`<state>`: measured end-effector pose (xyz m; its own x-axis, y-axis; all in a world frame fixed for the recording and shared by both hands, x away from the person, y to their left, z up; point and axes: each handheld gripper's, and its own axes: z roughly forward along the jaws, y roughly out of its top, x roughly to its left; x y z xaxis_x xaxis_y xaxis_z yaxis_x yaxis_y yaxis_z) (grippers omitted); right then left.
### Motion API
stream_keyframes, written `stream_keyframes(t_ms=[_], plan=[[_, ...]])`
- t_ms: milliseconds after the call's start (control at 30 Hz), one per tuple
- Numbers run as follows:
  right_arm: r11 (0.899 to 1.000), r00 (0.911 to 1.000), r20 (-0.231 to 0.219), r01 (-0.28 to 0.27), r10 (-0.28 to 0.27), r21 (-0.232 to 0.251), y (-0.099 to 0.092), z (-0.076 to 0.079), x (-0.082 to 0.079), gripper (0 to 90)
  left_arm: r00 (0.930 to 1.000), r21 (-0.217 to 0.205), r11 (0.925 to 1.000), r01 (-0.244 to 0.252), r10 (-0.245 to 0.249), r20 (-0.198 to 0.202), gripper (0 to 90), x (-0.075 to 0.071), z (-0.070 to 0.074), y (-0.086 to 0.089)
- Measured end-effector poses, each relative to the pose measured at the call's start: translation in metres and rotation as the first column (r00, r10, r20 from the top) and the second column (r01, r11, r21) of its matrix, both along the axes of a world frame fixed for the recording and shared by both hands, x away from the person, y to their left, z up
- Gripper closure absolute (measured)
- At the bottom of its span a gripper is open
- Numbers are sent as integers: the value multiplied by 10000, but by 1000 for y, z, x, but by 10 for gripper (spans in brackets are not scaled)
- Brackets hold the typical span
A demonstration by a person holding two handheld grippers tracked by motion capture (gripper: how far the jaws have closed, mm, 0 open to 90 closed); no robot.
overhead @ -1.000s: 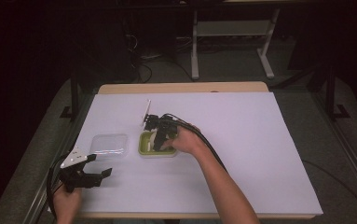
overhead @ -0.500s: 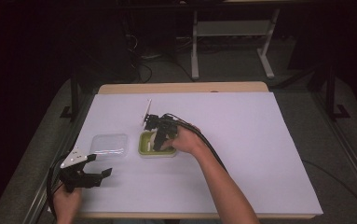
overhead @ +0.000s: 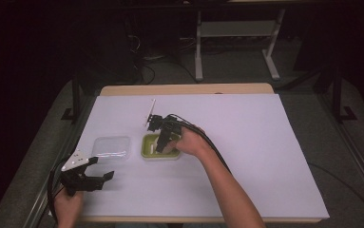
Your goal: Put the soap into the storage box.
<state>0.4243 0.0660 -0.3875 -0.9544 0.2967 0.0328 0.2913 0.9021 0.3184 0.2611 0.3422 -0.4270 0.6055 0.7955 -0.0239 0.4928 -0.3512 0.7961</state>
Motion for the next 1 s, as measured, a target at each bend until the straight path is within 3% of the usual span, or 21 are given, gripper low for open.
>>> stream_keyframes(t_ms=[100, 300, 633, 1000], plan=[[9999, 9999, 112, 91, -92, 94, -4, 6, 0, 250, 9999, 155, 9998, 105, -105, -28, 129, 0, 1, 0], [9995, 9997, -41, 221, -220, 222, -10, 10, 1, 242, 10000, 58, 10000, 52, -52, 7, 129, 0, 1, -1], [9959, 9995, -75, 322, -316, 841, -21, 23, 1, 235, 10000, 61, 10000, 20, -20, -5, 129, 1, 0, 1], [9947, 9992, -83, 386, -380, 952, -29, 28, -2, 220, 10000, 79, 10000, 50, -50, 15, 129, 2, 0, -1]])
